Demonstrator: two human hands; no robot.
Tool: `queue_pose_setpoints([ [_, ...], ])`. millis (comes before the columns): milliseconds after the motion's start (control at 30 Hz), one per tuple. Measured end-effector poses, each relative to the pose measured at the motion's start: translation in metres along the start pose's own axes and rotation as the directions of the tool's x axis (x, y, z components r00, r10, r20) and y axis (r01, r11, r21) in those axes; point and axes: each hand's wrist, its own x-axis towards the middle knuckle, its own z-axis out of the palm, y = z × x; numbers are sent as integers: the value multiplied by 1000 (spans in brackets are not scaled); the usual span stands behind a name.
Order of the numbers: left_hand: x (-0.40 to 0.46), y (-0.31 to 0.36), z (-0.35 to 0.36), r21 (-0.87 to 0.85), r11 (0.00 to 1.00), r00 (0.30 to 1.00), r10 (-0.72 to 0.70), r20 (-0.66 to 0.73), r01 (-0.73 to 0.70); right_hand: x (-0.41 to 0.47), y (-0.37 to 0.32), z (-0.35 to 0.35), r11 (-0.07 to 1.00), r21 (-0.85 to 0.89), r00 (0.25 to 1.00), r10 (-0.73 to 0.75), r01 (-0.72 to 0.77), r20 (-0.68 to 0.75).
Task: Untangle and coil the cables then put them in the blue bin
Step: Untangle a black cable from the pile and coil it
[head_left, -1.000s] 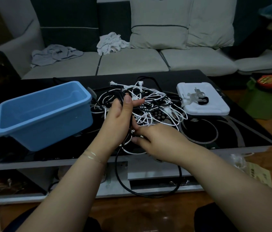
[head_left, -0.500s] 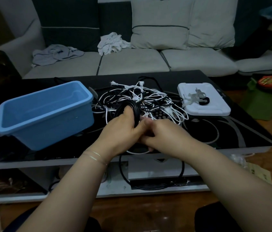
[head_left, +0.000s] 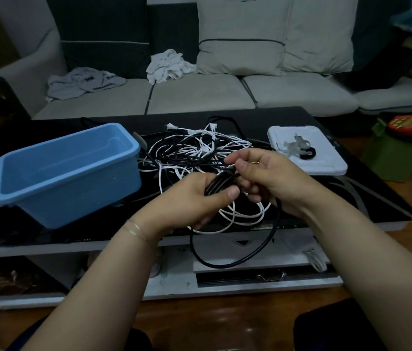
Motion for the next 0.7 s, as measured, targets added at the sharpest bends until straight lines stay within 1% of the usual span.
queue_pose_setpoints([
  [67, -1, 1, -1, -97, 995, 1000, 27, 1, -27, 1, 0, -5, 1000, 19, 996, -18, 20, -84],
  [133, -1, 0, 1, -238, 970, 999, 50, 2, -48, 4, 1, -9, 996, -53, 971, -85, 75, -222],
  [200, 0, 1, 3, -392, 918, 998, 65, 11, -55, 7, 5, -9, 982, -142, 934, -164, 125, -318],
  [267, 2, -1, 5, -529, 847, 997, 72, 3, -59, 11, 13, -4, 965, -217, 913, -216, 146, -345],
  [333, 3, -1, 7, -622, 778, 996, 85, -30, -85, 15, 23, 3, 941, -305, 899, -254, 144, -357],
  [433, 3, 1, 9, -692, 701, 985, 116, -130, -174, 16, 33, 15, 887, -437, 891, -315, 152, -328],
  [500, 2, 2, 8, -715, 662, 974, 125, -189, -223, 16, 37, 23, 860, -486, 897, -327, 153, -297],
  [533, 2, 3, 7, -716, 655, 970, 127, -208, -239, 16, 38, 27, 867, -479, 910, -304, 141, -283],
  [600, 0, 4, 4, -713, 650, 962, 117, -247, -262, 15, 38, 36, 924, -370, 948, -201, 100, -245],
  [667, -1, 4, 3, -707, 650, 955, 106, -278, -278, 12, 37, 42, 986, -167, 978, -57, 23, -202],
  [700, -1, 4, 2, -702, 649, 949, 103, -299, -291, 10, 35, 45, 998, -60, 985, 19, -30, -174],
])
